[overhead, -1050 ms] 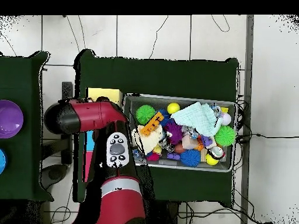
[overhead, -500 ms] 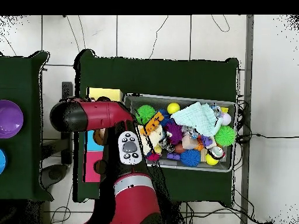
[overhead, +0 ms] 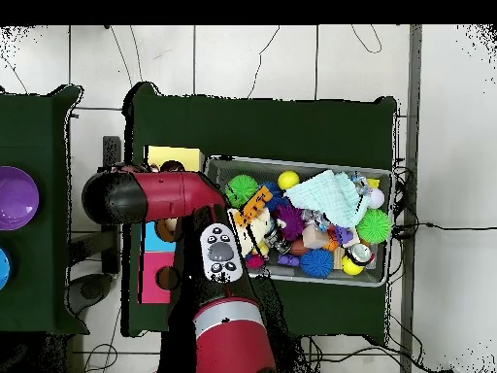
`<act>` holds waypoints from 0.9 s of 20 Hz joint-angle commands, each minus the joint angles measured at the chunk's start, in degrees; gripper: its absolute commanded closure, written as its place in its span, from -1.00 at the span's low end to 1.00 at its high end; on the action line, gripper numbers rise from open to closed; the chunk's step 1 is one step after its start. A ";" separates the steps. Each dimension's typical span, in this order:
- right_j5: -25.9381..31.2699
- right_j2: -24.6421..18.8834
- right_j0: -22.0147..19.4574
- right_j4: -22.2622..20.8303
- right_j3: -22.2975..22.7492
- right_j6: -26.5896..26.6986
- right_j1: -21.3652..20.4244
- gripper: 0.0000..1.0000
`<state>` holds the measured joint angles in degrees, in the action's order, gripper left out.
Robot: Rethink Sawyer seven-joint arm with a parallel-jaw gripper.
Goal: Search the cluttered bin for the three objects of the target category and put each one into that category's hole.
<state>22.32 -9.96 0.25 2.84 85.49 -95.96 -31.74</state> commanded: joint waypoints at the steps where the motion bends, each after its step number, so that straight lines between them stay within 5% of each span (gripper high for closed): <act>1: 8.43 -1.13 -4.11 0.79 6.21 -5.49 -3.81 1.00; 5: 8.15 3.22 -1.97 -1.73 4.61 -6.28 -3.80 1.00; 18: 10.02 7.28 -0.68 -3.44 4.85 -5.51 -5.01 1.00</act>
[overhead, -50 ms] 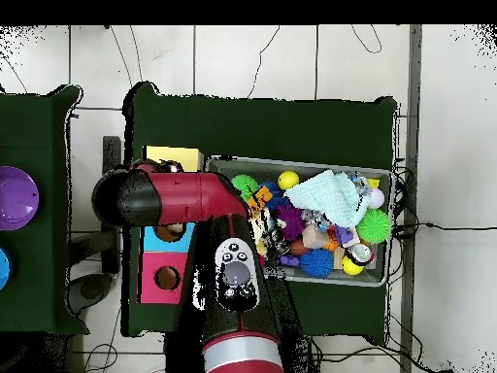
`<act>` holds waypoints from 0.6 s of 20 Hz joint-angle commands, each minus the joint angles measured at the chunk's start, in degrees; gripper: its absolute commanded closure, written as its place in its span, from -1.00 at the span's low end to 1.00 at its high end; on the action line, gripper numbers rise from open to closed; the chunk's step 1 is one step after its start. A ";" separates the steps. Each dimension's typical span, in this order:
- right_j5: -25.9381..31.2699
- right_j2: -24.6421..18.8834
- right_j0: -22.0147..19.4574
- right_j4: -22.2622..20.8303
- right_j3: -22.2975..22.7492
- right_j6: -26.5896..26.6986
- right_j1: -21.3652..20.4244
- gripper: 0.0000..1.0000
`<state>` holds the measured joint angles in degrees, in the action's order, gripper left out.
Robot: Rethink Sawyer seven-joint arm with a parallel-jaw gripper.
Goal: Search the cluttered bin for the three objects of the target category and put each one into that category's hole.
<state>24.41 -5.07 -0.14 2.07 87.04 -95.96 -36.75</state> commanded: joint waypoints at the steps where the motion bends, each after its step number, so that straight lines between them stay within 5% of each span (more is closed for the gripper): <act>1: 7.94 2.33 -0.42 -2.71 3.55 -5.35 -0.23 1.00; 12: 6.49 4.84 1.53 -2.81 0.33 -8.00 3.81 1.00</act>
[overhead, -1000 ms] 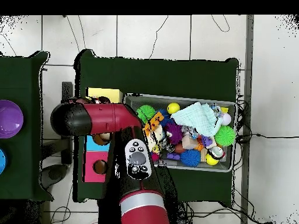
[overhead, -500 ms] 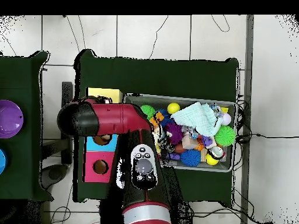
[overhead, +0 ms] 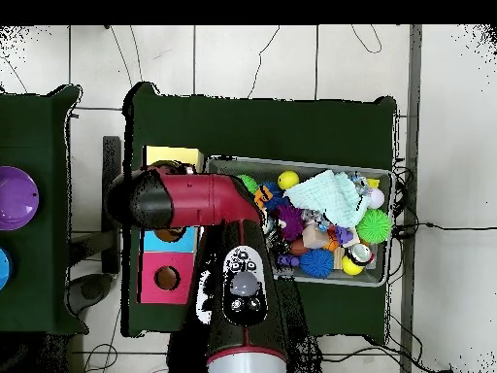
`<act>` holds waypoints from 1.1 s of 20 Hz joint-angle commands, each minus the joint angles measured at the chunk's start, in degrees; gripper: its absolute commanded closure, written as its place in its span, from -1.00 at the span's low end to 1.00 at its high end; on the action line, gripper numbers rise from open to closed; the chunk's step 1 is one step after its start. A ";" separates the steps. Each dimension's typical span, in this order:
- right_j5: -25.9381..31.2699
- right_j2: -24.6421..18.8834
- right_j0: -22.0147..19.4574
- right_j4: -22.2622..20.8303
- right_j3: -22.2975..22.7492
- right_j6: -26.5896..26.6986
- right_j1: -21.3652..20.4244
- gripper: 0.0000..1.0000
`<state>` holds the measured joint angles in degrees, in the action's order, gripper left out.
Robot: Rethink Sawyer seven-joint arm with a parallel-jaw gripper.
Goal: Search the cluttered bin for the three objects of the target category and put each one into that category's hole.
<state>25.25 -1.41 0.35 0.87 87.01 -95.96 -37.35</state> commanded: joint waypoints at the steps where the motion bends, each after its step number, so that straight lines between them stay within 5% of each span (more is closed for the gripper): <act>1: 5.44 1.24 1.28 -1.26 -0.28 -8.32 5.28 1.00; 22: -1.83 0.10 3.56 1.57 -5.56 -10.31 11.10 1.00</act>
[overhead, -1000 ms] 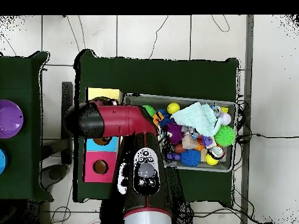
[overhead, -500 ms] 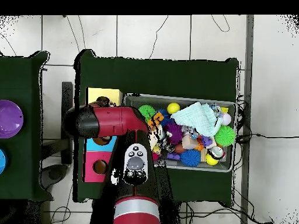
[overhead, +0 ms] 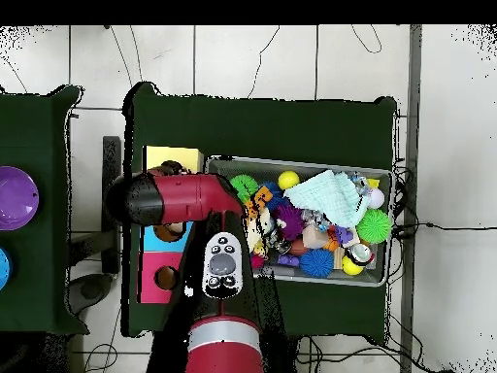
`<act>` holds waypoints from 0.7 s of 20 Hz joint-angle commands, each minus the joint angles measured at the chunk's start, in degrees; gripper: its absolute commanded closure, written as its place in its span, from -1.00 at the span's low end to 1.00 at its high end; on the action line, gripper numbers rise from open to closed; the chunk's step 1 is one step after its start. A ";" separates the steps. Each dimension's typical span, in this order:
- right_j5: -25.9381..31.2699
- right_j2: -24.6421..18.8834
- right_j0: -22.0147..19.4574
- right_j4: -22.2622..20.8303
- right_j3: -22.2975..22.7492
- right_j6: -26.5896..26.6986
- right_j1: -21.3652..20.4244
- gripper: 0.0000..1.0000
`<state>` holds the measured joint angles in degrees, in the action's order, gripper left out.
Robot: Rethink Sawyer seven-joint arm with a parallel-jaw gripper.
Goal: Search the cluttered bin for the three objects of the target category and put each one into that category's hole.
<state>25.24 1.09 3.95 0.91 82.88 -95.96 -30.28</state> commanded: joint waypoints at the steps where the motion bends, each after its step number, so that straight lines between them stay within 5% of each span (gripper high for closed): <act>1: -1.85 -2.10 0.21 1.52 -2.02 -10.51 4.49 1.00; 14: -1.07 7.24 4.03 3.42 -19.35 -15.58 23.76 1.00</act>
<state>25.48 5.81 7.56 2.23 71.87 -95.97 -20.09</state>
